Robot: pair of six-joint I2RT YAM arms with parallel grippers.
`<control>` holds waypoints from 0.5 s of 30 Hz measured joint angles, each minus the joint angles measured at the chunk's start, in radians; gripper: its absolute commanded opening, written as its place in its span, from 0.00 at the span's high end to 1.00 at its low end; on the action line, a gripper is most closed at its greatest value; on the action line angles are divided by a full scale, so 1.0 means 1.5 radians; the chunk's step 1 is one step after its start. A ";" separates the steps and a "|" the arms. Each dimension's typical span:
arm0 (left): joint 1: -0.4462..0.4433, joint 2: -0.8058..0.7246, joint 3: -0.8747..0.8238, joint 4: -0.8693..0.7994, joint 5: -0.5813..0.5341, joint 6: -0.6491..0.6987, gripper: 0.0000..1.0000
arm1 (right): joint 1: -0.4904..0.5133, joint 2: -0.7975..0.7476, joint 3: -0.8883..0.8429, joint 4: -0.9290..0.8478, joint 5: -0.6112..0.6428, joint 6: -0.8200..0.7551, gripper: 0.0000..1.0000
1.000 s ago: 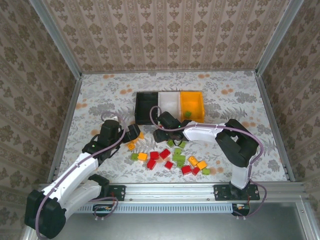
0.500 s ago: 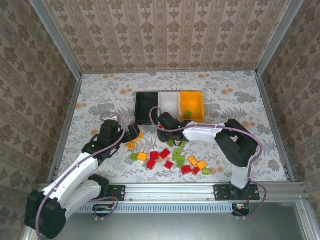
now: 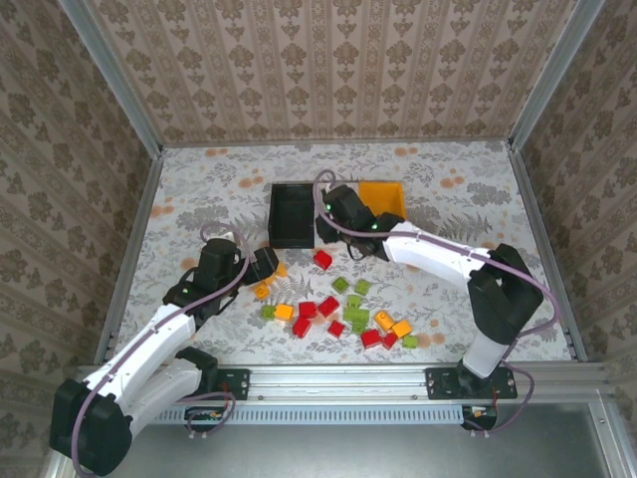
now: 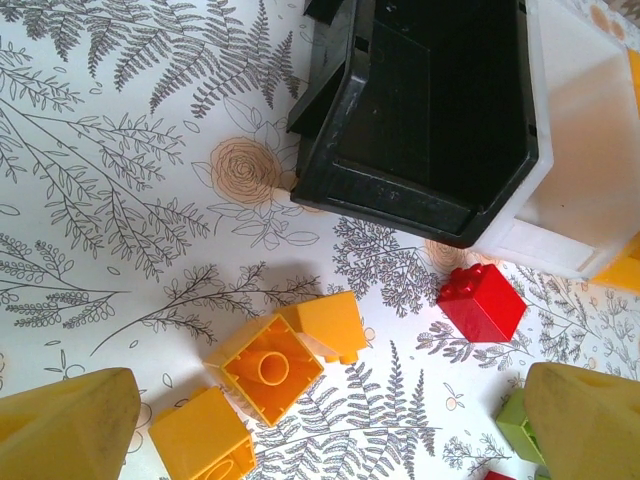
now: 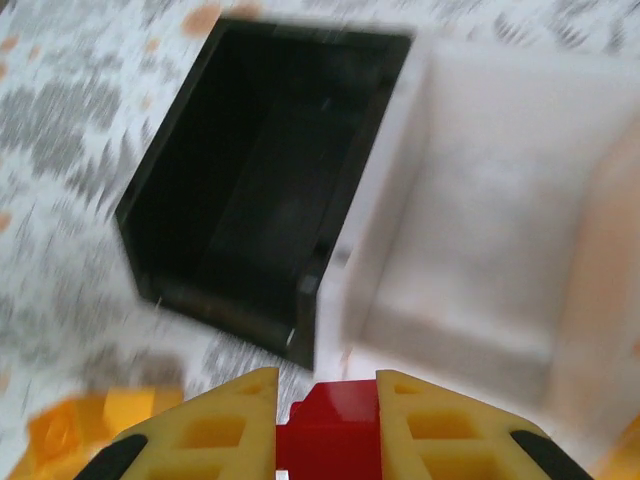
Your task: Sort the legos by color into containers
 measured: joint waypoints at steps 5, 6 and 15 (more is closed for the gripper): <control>0.002 0.000 0.000 -0.008 0.000 0.000 0.00 | -0.052 0.105 0.106 -0.018 0.014 0.001 0.73; 0.003 0.000 0.000 -0.009 0.000 0.000 0.00 | -0.058 0.123 0.122 -0.024 0.016 0.002 0.73; 0.035 0.016 0.003 -0.024 -0.003 0.008 0.07 | -0.074 0.199 0.200 -0.080 0.016 0.010 0.32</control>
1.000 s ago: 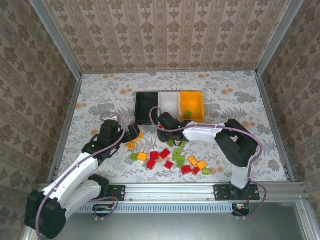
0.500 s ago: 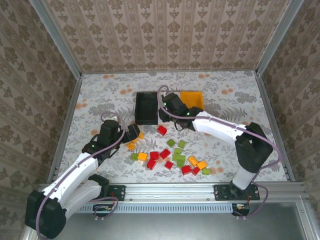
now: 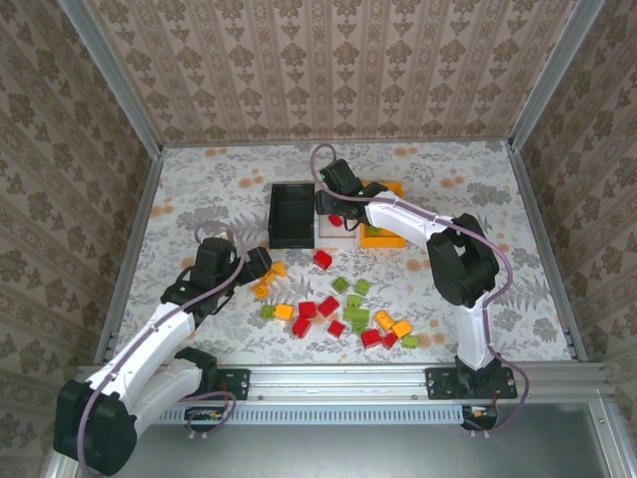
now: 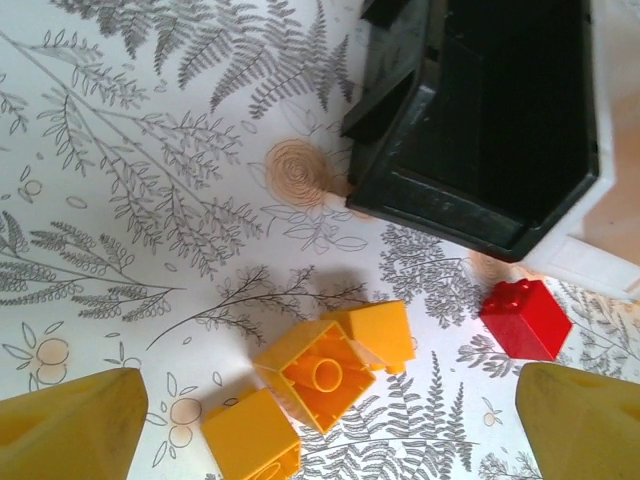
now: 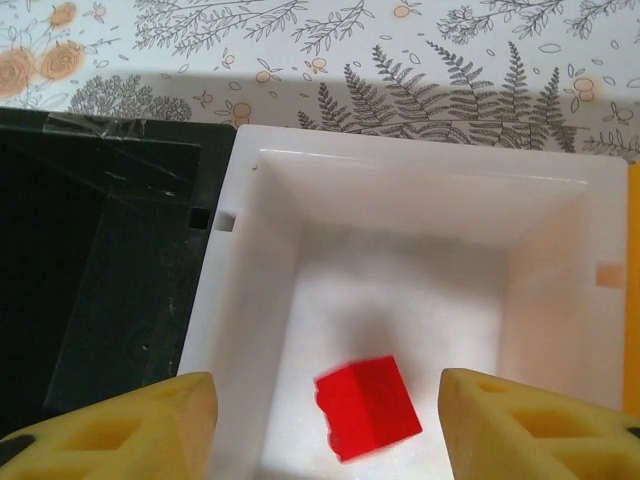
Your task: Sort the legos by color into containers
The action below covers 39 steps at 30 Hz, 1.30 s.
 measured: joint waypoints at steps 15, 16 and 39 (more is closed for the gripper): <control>-0.112 0.318 0.146 -0.065 -0.120 0.116 0.25 | 0.000 -0.094 -0.106 0.029 -0.003 0.018 0.30; -0.114 0.331 0.146 -0.066 -0.126 0.118 0.26 | 0.000 -0.097 -0.111 0.032 -0.003 0.018 0.30; -0.177 0.325 0.136 -0.072 -0.215 0.121 0.27 | -0.016 -0.142 -0.157 0.053 -0.003 0.034 0.30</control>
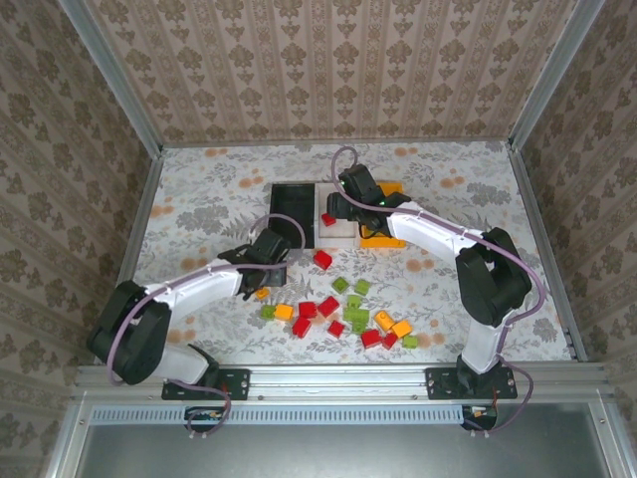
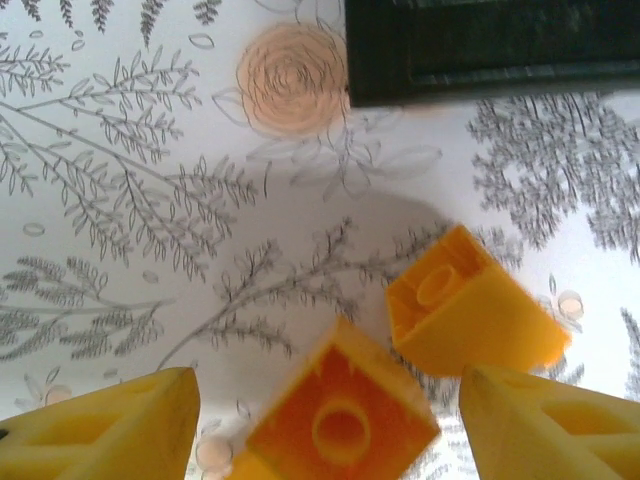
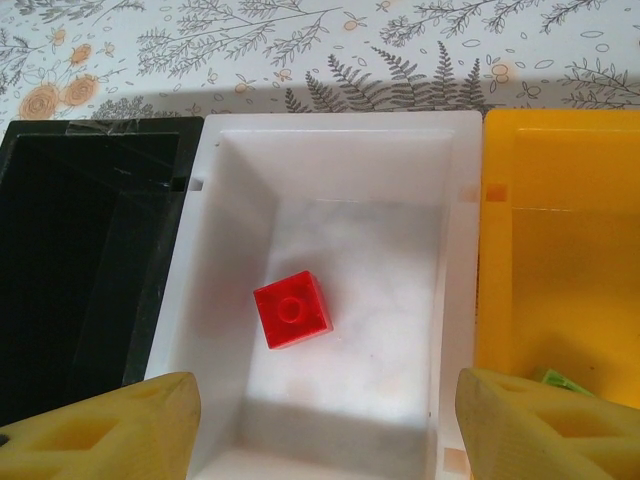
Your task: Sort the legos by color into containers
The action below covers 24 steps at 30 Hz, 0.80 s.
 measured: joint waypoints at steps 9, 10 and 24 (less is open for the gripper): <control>-0.007 -0.038 -0.006 -0.024 -0.017 0.003 0.17 | 0.000 -0.004 -0.017 0.004 0.001 0.014 0.30; -0.004 -0.027 -0.006 -0.022 -0.011 0.005 0.17 | 0.000 -0.007 -0.019 0.004 0.001 0.014 0.30; 0.041 0.080 -0.003 0.036 0.043 0.043 0.42 | -0.001 -0.035 -0.027 0.005 0.006 0.014 0.29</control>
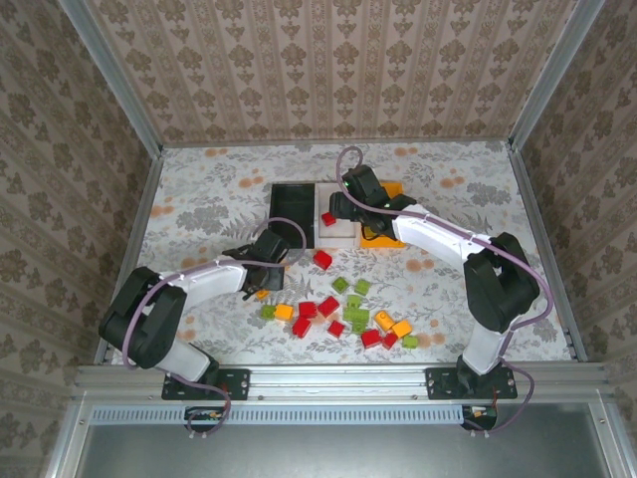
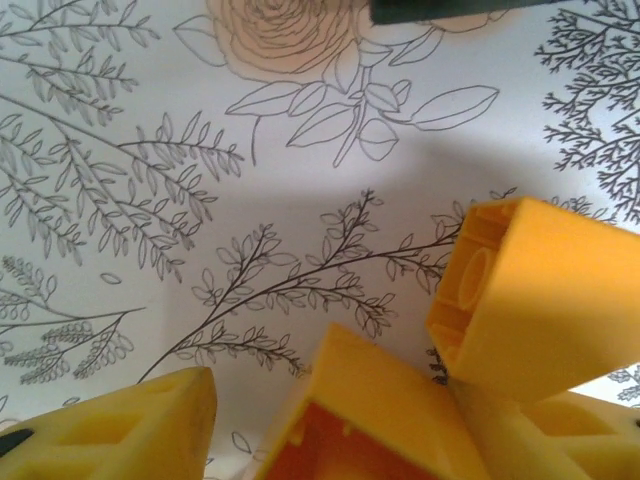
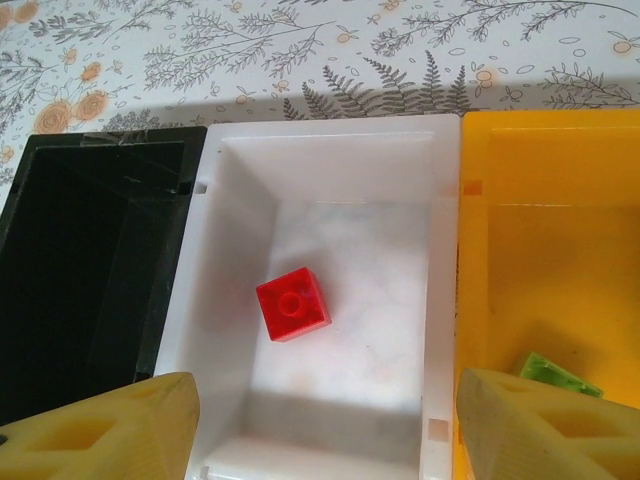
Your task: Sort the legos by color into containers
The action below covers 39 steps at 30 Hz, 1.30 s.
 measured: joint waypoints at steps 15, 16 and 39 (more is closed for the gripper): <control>0.004 -0.067 0.003 -0.017 -0.004 0.007 0.75 | -0.001 -0.024 -0.030 0.003 0.000 0.003 0.30; 0.002 -0.082 0.006 -0.027 -0.004 0.007 0.75 | -0.001 -0.031 -0.037 0.004 0.000 0.003 0.30; -0.003 0.261 0.454 -0.054 -0.006 0.047 0.53 | -0.001 -0.228 -0.271 -0.003 -0.023 0.035 0.28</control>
